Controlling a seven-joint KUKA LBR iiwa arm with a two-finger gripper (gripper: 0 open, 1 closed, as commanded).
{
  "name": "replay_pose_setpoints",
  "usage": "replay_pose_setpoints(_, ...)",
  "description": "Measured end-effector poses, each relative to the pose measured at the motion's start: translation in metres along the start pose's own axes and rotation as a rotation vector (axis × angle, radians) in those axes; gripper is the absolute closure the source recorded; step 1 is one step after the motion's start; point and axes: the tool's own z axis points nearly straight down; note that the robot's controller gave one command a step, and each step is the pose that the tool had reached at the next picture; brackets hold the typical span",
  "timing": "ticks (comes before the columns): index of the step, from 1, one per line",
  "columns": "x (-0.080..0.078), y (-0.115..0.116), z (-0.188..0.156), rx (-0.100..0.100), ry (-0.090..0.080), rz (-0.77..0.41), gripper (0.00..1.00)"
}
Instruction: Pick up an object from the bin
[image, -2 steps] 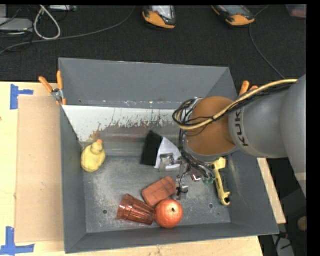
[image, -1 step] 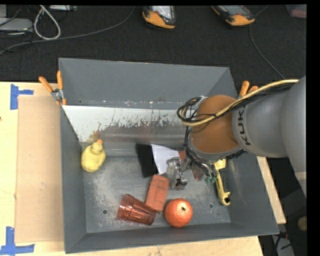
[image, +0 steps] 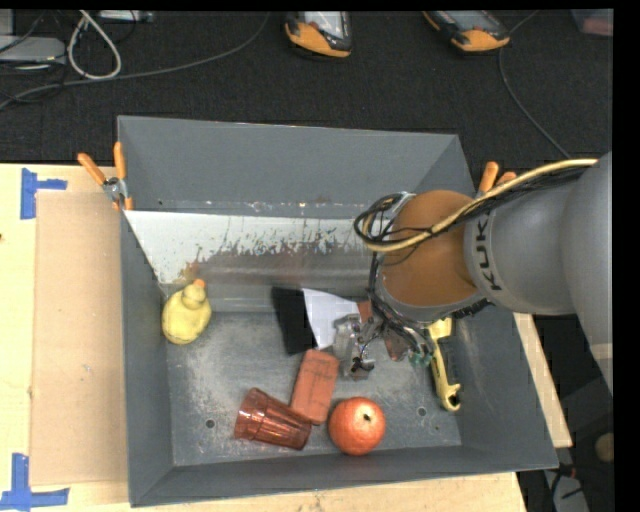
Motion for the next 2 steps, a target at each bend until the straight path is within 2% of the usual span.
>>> replay_pose_setpoints(1, 0.008, 0.04, 0.0, 0.002, -0.002, -0.223, 1.0)
replay_pose_setpoints(2, -0.006, 0.078, 0.0, 0.004, -0.004, -0.311, 1.0)
